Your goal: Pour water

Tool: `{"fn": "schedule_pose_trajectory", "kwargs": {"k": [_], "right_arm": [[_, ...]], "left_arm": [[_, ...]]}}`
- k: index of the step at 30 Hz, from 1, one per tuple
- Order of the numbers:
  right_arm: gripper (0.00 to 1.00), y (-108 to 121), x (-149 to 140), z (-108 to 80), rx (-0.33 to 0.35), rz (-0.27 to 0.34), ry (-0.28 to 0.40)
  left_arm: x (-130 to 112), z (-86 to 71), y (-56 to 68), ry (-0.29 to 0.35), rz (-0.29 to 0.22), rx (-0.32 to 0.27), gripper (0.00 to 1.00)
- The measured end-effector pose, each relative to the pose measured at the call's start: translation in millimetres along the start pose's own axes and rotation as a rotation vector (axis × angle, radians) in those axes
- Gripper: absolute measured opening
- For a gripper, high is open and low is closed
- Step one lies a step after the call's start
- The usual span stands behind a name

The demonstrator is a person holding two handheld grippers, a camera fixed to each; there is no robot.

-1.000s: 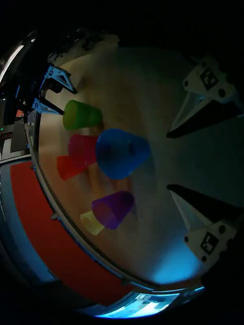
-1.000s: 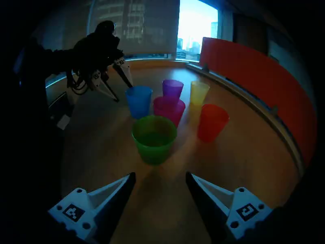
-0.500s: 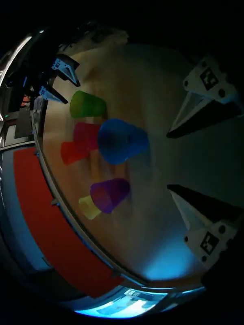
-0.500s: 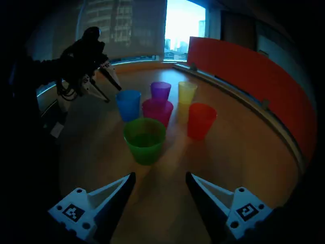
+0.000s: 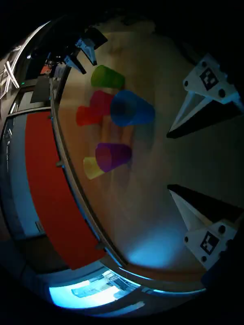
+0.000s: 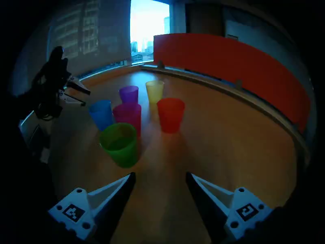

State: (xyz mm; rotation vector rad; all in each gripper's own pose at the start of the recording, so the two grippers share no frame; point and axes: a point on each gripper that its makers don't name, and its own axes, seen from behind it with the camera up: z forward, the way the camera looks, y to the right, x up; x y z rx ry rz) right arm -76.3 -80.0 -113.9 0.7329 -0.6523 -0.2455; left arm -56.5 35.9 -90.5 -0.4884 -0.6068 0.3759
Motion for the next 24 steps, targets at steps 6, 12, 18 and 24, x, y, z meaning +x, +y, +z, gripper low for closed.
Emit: {"fn": "schedule_pose_trajectory", "kwargs": {"k": [6, 12, 18, 24], "right_arm": [[0.95, 12.4, 0.4, -4.2, -0.084, 0.061, 0.006], [0.95, 20.9, 9.3, -9.0, -0.15, 0.098, 0.044], [0.95, 29.7, 21.6, -13.9, -0.212, 0.119, 0.099], [0.96, 41.2, 34.0, -16.6, -0.287, 0.117, 0.167]], "left_arm": [[9.5, -11.1, -18.1, 0.061, -0.096, 0.071, 0.84], [17.6, -20.6, -36.7, 0.128, -0.183, 0.139, 0.84], [26.4, -24.9, -51.2, 0.188, -0.247, 0.196, 0.83], [39.3, -25.0, -57.3, 0.25, -0.29, 0.23, 0.83]]}}
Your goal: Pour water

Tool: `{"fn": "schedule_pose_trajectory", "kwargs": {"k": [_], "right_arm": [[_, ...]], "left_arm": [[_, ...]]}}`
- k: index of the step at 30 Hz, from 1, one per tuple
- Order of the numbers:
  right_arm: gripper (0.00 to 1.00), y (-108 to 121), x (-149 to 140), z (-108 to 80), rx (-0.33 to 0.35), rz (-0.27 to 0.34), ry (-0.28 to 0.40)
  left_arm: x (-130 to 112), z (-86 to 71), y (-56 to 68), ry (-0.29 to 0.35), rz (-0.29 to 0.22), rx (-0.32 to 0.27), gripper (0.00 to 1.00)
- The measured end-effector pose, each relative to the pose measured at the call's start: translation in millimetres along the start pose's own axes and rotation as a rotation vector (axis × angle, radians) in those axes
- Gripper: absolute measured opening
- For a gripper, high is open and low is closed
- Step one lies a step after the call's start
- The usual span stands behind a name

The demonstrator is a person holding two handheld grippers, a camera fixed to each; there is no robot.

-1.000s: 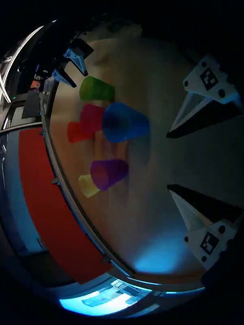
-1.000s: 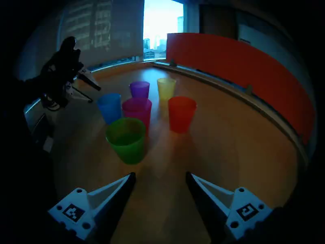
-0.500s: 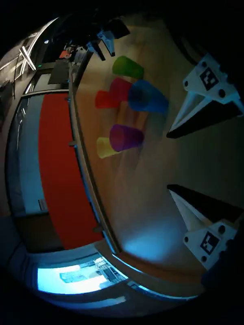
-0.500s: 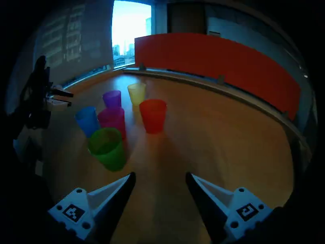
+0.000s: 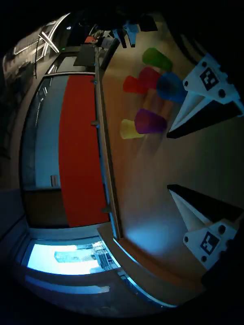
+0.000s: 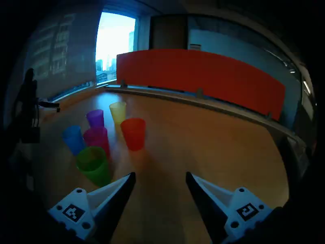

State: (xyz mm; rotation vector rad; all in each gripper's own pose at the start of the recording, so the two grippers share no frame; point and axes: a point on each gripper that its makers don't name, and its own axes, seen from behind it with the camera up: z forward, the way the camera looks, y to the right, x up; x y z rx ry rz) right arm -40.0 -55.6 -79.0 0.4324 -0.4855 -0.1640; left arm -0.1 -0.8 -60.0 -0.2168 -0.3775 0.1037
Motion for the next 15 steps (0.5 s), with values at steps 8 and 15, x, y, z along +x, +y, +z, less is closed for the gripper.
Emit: {"fn": "schedule_pose_trajectory", "kwargs": {"k": [8, 15], "right_arm": [[0.95, 13.7, 18.4, 5.9, -0.094, 0.021, 0.12], [0.95, 25.6, 47.5, 5.5, -0.167, 0.038, 0.252]], "left_arm": [[18.9, 6.2, 2.2, 0.095, -0.082, 0.032, 0.83], [43.6, 9.1, 2.7, 0.18, -0.125, 0.057, 0.83]]}}
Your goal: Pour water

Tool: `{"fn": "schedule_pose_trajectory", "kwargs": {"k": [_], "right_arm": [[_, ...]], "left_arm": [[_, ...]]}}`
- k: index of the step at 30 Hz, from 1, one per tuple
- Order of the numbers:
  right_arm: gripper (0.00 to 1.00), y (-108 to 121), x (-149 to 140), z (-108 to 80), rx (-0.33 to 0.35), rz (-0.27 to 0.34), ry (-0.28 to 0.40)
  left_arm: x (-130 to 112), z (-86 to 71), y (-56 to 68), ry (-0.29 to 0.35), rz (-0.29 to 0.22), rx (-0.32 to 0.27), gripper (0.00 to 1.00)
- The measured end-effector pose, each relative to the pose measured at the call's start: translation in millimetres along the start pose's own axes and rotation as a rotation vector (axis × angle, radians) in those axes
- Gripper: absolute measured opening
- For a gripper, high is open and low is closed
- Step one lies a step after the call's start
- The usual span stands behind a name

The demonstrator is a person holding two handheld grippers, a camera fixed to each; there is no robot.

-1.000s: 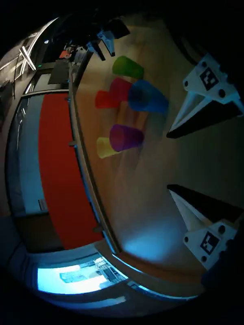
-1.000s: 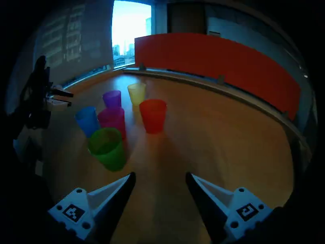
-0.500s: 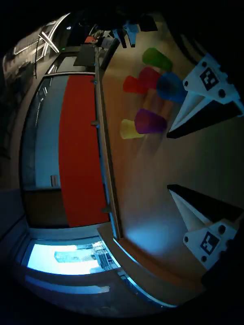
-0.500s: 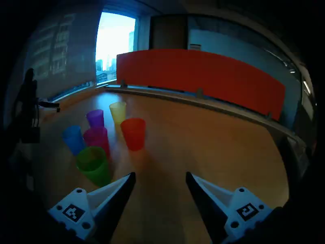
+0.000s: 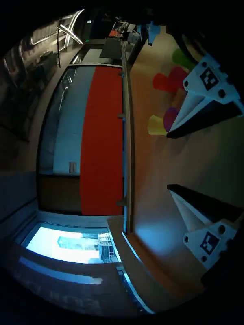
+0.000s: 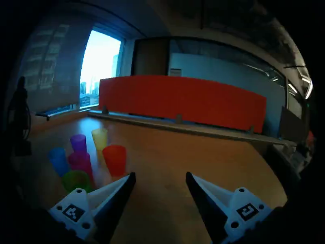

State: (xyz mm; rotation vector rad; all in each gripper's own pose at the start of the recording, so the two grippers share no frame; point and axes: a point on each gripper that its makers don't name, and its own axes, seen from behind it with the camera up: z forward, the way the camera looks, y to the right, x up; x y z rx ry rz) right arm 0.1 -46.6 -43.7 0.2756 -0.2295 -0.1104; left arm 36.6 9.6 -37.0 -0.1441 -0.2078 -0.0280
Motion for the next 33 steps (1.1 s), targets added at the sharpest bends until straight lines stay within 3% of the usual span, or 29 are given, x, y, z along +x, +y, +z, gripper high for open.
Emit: {"fn": "schedule_pose_trajectory", "kwargs": {"k": [8, 17, 26, 33], "right_arm": [[0.95, 9.9, 34.3, 3.5, -0.076, 0.025, 0.128], [0.96, 29.3, 63.2, -4.1, -0.169, 0.033, 0.237], [0.96, 39.4, 66.6, -6.4, -0.196, 0.042, 0.244], [0.96, 43.3, 74.4, -9.3, -0.209, 0.056, 0.261]], "left_arm": [[22.7, 6.9, 12.5, 0.108, -0.034, 0.012, 0.83], [29.1, 12.7, 13.4, 0.144, -0.017, 0.043, 0.83], [23.4, 14.6, 20.4, 0.137, -0.028, 0.033, 0.83], [26.9, 13.0, 10.6, 0.172, -0.017, 0.076, 0.83]]}}
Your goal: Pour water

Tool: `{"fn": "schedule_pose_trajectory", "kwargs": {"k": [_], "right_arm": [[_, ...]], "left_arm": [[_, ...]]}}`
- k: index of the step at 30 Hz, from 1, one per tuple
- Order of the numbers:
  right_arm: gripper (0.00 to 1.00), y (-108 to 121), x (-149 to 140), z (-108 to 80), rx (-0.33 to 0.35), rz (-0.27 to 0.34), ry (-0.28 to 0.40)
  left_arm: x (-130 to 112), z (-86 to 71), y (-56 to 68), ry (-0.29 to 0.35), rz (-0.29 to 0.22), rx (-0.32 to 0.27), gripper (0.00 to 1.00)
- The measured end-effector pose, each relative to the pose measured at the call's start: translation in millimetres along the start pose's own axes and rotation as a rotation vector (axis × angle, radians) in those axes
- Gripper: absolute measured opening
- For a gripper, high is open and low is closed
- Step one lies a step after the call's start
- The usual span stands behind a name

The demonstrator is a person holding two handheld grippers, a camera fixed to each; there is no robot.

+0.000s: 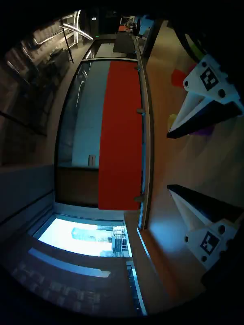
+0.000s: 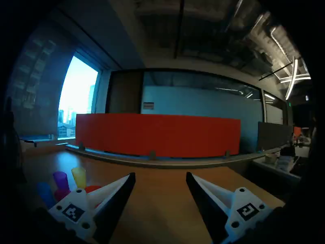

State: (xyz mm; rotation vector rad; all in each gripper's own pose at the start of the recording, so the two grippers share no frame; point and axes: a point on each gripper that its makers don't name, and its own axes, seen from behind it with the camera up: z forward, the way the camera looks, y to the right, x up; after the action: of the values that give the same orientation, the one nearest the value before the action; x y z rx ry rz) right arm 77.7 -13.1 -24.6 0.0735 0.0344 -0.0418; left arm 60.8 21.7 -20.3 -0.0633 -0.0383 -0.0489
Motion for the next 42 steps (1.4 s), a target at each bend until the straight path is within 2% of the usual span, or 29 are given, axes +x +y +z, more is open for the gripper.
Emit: {"fn": "schedule_pose_trajectory", "kwargs": {"k": [12, 18, 27, 34, 42], "right_arm": [[0.97, 4.2, 9.8, 1.2, -0.005, 0.055, 0.01], [0.97, 3.8, 8.1, 5.1, -0.007, 0.092, -0.002], [0.97, 0.7, 8.8, 10.9, -0.015, 0.097, -0.011], [0.97, -3.5, 7.3, 13.8, -0.014, 0.093, -0.011], [0.97, -11.4, 12.0, 16.0, -0.006, 0.089, -0.006]], "left_arm": [[3.7, -0.5, -8.1, 0.063, 0.064, 0.067, 0.83], [-8.6, 4.0, -3.6, 0.061, 0.093, 0.058, 0.83], [-28.0, 12.1, -10.9, 0.048, 0.089, 0.058, 0.83], [-40.6, 16.2, -16.6, 0.043, 0.06, 0.054, 0.83], [-47.8, 17.3, -21.9, 0.042, 0.051, 0.056, 0.83]]}}
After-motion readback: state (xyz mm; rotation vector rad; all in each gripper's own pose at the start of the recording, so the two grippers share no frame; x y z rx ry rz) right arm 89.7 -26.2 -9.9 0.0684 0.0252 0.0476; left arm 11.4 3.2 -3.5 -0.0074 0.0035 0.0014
